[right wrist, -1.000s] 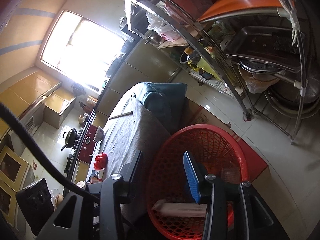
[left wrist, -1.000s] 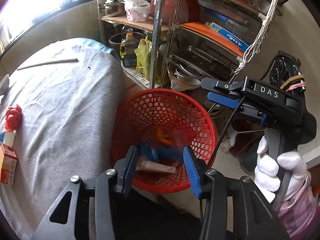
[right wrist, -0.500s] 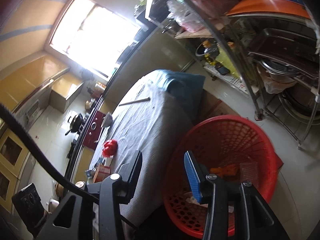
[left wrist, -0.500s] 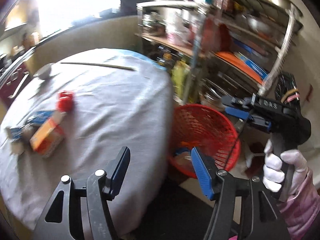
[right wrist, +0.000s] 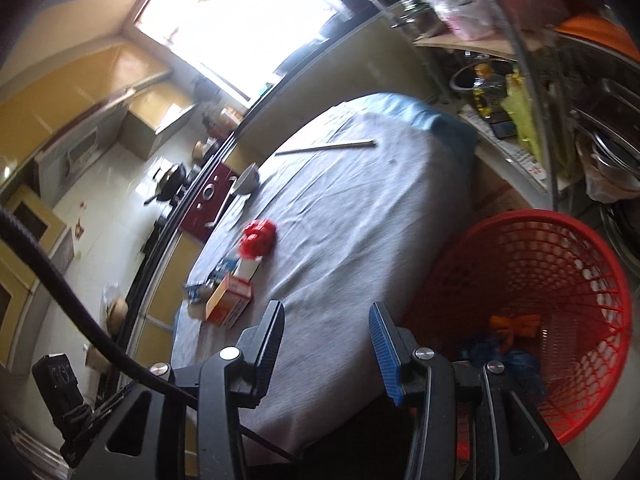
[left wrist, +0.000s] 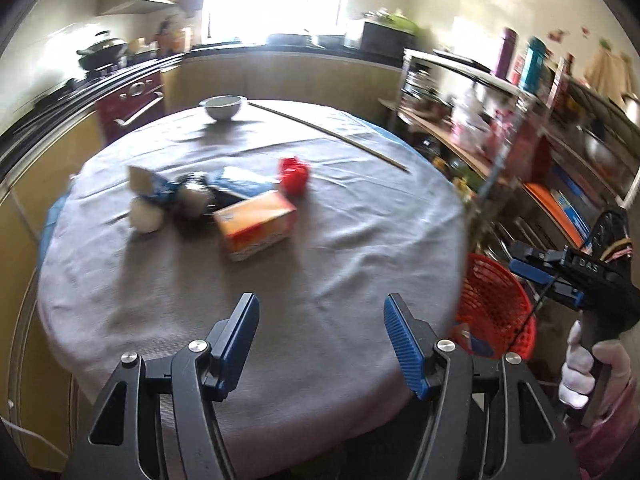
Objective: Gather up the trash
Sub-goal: 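Move both open tools back over the remaining items on the table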
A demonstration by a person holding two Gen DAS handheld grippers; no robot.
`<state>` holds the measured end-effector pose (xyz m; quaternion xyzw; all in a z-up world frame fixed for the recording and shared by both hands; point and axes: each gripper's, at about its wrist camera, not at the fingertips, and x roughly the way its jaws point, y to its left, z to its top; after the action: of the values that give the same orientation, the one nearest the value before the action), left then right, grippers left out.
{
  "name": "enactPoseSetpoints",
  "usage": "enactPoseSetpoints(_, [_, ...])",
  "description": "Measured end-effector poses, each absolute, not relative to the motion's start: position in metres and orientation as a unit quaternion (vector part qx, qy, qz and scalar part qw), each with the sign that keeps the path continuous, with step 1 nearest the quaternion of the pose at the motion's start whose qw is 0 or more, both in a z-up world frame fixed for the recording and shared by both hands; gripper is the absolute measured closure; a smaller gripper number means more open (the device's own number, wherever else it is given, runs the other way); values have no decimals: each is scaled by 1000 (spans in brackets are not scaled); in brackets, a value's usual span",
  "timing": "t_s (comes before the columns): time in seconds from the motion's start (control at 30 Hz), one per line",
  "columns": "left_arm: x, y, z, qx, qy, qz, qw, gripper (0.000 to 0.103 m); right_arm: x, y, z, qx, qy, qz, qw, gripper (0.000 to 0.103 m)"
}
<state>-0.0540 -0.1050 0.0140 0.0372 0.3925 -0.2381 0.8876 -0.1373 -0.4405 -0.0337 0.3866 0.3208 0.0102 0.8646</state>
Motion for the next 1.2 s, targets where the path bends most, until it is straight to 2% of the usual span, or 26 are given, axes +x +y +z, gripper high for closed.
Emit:
enactPoseSetpoints(0.53, [-15, 1, -18, -40, 415, -131, 900, 37, -73, -345, -20, 304, 384, 85, 868, 53])
enactPoseSetpoints(1.2, [41, 54, -40, -95, 441, -75, 889, 37, 24, -296, -15, 265, 419, 118, 860, 52])
